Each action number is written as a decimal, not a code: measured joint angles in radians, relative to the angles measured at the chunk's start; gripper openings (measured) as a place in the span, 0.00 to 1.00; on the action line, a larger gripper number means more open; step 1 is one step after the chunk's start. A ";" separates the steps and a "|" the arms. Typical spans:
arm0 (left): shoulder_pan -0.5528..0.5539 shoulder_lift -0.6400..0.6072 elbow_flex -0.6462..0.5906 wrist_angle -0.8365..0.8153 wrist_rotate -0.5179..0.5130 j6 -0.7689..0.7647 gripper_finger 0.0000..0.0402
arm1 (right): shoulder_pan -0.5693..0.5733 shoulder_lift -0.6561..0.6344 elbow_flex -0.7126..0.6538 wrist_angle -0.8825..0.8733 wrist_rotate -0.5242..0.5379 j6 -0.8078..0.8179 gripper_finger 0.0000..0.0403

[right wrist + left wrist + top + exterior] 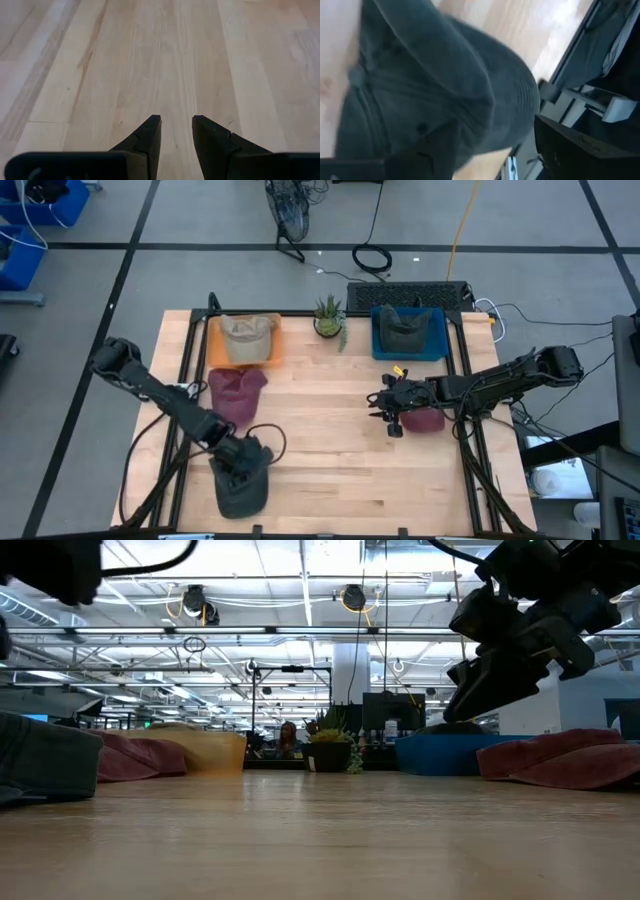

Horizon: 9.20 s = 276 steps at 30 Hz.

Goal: Pick & Place hat
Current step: Put the black cap into the blue bin

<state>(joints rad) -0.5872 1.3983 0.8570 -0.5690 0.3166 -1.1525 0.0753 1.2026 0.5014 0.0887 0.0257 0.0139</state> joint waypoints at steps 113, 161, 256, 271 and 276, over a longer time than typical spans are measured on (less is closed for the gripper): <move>0.655 0.470 0.315 0.653 -0.237 1.009 0.45 | 0.005 -0.536 0.000 -0.393 0.235 0.027 0.24; 0.584 -0.158 0.164 0.550 -0.636 1.081 0.34 | -0.161 0.377 0.374 -0.089 -0.055 -0.219 0.27; 0.582 -0.157 0.162 0.505 -0.634 1.074 0.34 | -0.814 -0.084 0.324 -0.632 0.079 -1.096 0.03; 0.583 -0.157 0.162 0.505 -0.634 1.073 0.34 | -0.804 -0.093 0.324 -0.603 0.169 -1.000 0.26; 0.583 -0.157 0.162 0.505 -0.634 1.073 0.34 | -0.762 -0.144 0.323 -0.544 0.239 -0.894 0.30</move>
<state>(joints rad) -0.0046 1.2411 1.0187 -0.0639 -0.3172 -0.0792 -0.6871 1.0587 0.8246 -0.4555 0.2647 -0.8799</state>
